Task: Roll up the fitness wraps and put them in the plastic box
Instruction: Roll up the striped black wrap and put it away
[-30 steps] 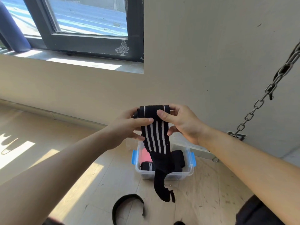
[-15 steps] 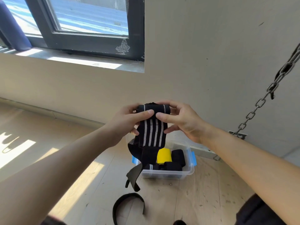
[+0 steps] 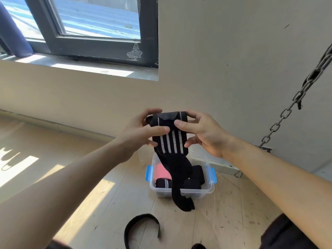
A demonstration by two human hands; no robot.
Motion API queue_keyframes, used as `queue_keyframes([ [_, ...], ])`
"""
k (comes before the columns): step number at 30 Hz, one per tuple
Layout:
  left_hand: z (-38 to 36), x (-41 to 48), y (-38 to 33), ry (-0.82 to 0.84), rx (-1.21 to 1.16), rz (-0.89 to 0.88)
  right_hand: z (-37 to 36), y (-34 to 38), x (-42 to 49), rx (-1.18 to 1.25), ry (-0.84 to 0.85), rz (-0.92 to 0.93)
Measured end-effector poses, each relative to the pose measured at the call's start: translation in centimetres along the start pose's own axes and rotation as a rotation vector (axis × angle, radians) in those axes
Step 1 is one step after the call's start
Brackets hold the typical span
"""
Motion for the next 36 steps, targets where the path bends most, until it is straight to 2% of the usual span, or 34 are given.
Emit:
queue_keyframes([
  [5, -0.3, -0.4, 0.4, 0.145, 0.088, 0.099, 0.1, 0.3, 0.0, 0.027, 0.024, 0.073],
  [10, -0.2, -0.3, 0.1, 0.053, 0.059, 0.030, 0.2, 0.3, -0.1, -0.027, 0.006, 0.091],
  [17, -0.1, -0.4, -0.5, 0.006, -0.013, -0.026, 0.2, 0.1, -0.1, -0.048, 0.080, -0.068],
  [23, 0.1, -0.4, -0.6, 0.061, 0.006, -0.036, 0.0, 0.1, 0.0, -0.052, 0.026, 0.051],
  [29, 0.8, -0.1, -0.9, -0.057, -0.059, -0.081, 0.2, 0.3, 0.3, -0.063, -0.019, 0.080],
  [33, 1.9, -0.1, -1.3, -0.107, -0.141, -0.097, 1.4, -0.2, 0.6, -0.248, -0.156, 0.049],
  [36, 2.8, 0.1, -1.2, -0.156, -0.166, -0.100, 1.8, -1.8, 0.9, -0.330, -0.113, -0.061],
])
Point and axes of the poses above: each hand's wrist, its own x-axis towards the middle knuckle, its own z-axis out of the back of the hand, y = z × x, the point moved 3 cm from there along x, towards the middle knuckle, and after that the axes turned 9 degrees about x, right-handed, at the moved point
